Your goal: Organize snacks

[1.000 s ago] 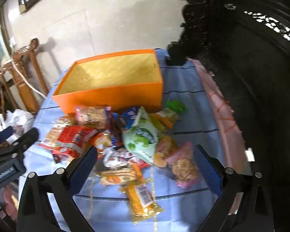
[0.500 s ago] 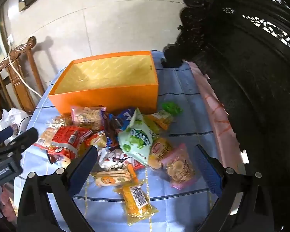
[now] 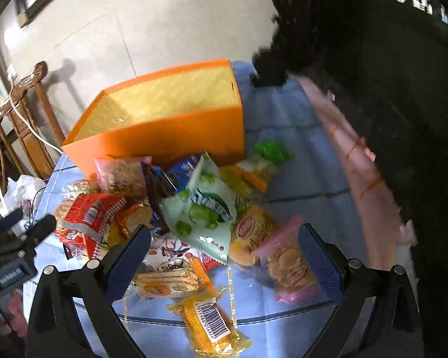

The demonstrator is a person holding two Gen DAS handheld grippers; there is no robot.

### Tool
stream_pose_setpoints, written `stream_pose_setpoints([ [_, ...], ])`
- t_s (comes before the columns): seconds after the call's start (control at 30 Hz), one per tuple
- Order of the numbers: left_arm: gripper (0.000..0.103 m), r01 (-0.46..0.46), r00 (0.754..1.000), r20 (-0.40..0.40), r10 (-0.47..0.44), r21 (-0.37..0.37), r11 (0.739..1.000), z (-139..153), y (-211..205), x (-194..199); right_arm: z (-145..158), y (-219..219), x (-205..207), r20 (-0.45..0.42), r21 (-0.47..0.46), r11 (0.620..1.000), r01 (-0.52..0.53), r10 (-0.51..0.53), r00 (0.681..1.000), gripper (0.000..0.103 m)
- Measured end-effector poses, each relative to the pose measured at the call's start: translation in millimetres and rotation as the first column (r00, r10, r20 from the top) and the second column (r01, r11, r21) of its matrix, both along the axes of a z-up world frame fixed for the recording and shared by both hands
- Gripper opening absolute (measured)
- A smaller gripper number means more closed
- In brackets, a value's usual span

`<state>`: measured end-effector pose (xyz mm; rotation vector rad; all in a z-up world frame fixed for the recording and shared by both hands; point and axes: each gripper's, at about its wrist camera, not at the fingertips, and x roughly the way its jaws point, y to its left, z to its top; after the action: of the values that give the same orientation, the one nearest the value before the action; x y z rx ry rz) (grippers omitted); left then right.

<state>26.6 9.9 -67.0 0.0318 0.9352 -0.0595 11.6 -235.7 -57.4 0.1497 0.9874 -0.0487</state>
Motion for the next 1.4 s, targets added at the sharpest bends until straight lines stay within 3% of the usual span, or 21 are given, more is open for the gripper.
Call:
stream_pose_setpoints([
  [0.2,0.099,-0.039,0.998,-0.058,0.035,-0.064,0.997,-13,11,8,9,7,6,0.026,-0.035,0.999,-0.026,0.027,0.999,0.099],
  [0.33,0.099,-0.036,0.999,-0.029,0.035,-0.037,0.999,-7,9,6,18,14,6,0.046,-0.062,0.996,-0.057,0.060,0.997,0.099],
  [0.63,0.099,-0.009,1.000,-0.016,0.009,-0.059,0.998,7,2,0,21,20,1,0.051,-0.106,0.992,-0.060,0.066,0.997,0.099],
  [1.0,0.099,0.010,1.000,-0.008,-0.010,-0.013,1.000,13,-4,-2,21,18,-3,0.054,-0.104,0.993,-0.054,0.060,0.997,0.099],
  [1.27,0.099,0.005,1.000,-0.029,-0.007,-0.063,0.998,10,-2,0,21,17,-4,0.069,-0.083,0.995,-0.048,0.054,0.996,0.099],
  [1.4,0.099,0.005,1.000,-0.009,-0.005,-0.019,1.000,11,-4,-1,22,18,-4,0.078,-0.093,0.994,-0.059,0.067,0.995,0.099],
])
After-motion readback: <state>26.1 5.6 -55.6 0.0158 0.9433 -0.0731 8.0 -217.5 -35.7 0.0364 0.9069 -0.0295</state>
